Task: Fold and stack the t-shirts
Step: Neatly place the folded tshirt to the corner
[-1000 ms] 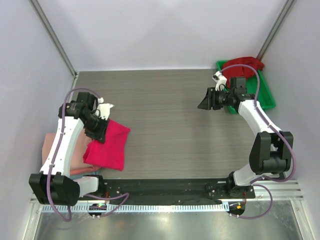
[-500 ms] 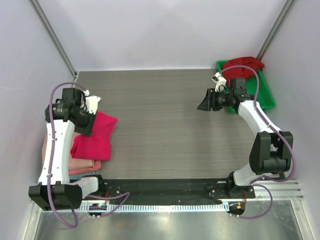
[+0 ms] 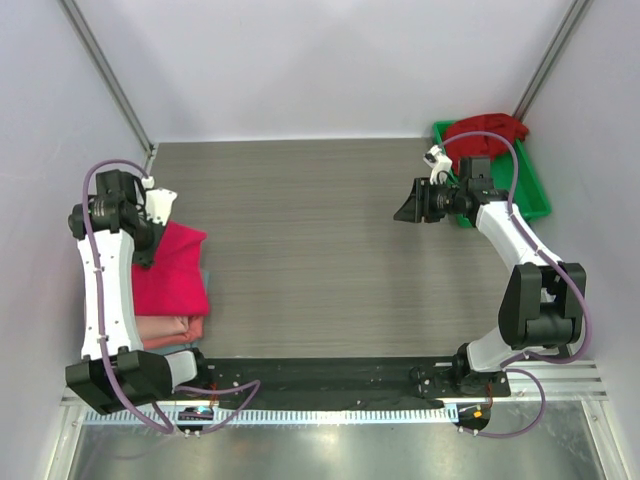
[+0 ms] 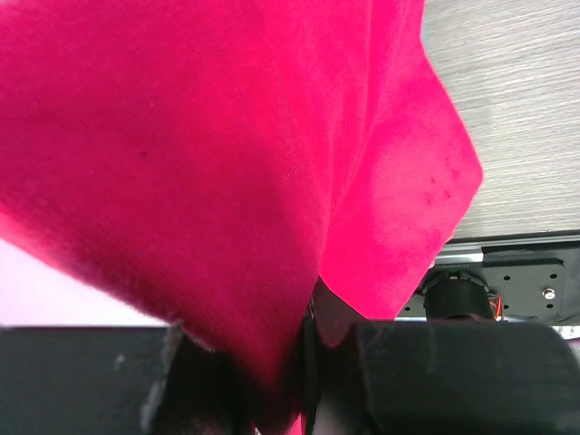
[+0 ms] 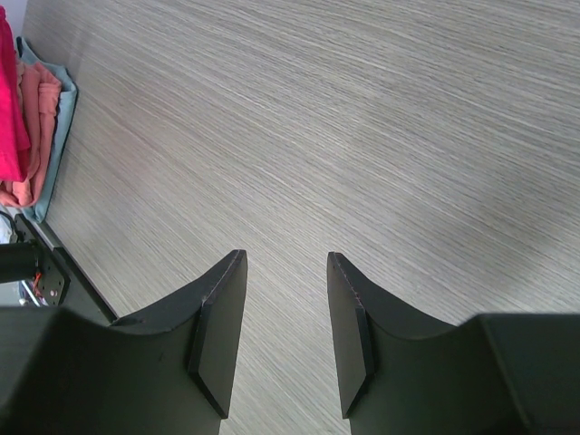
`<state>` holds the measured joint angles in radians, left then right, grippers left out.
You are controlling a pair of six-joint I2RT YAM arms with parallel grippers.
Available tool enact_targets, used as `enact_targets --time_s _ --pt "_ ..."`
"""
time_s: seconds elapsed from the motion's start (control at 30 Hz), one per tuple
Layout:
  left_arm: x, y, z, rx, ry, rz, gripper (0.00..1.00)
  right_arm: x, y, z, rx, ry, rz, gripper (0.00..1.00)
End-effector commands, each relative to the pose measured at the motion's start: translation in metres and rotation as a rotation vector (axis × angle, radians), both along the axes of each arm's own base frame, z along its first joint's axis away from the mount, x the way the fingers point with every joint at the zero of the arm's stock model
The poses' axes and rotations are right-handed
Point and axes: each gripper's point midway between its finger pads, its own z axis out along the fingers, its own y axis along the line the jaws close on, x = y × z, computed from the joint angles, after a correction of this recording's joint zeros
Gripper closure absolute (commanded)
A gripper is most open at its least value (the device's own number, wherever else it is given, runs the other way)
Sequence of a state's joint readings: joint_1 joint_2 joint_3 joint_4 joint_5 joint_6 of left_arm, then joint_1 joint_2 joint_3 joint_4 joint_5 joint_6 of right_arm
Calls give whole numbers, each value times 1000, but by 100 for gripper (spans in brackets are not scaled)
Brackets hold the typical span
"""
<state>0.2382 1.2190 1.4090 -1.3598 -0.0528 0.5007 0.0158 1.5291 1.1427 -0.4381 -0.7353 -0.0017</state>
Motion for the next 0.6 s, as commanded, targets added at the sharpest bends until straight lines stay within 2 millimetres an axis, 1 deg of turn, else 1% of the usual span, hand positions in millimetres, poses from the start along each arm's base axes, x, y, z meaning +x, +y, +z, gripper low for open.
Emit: enact_targets --time_s 0.0,0.1,0.23,0.33,0.4,0.5,0.57 --pt "-72 -8 -1 -38 274 -15 100 2 2 19 14 -71 10 53" --pt "-74 -7 1 -29 262 -7 100 4 2 19 13 -74 11 53" --pt "-80 -3 -9 -38 312 0 100 8 1 18 15 -80 10 53" --pt "-82 5 -12 -28 336 11 100 10 2 20 15 -85 12 53" --pt "-83 10 -9 -21 331 11 100 10 1 21 15 -88 10 54" --pt "-86 15 -8 -4 339 13 100 8 2 19 16 -82 13 54" --pt "-85 20 -13 7 344 19 100 7 1 14 16 -74 11 53"
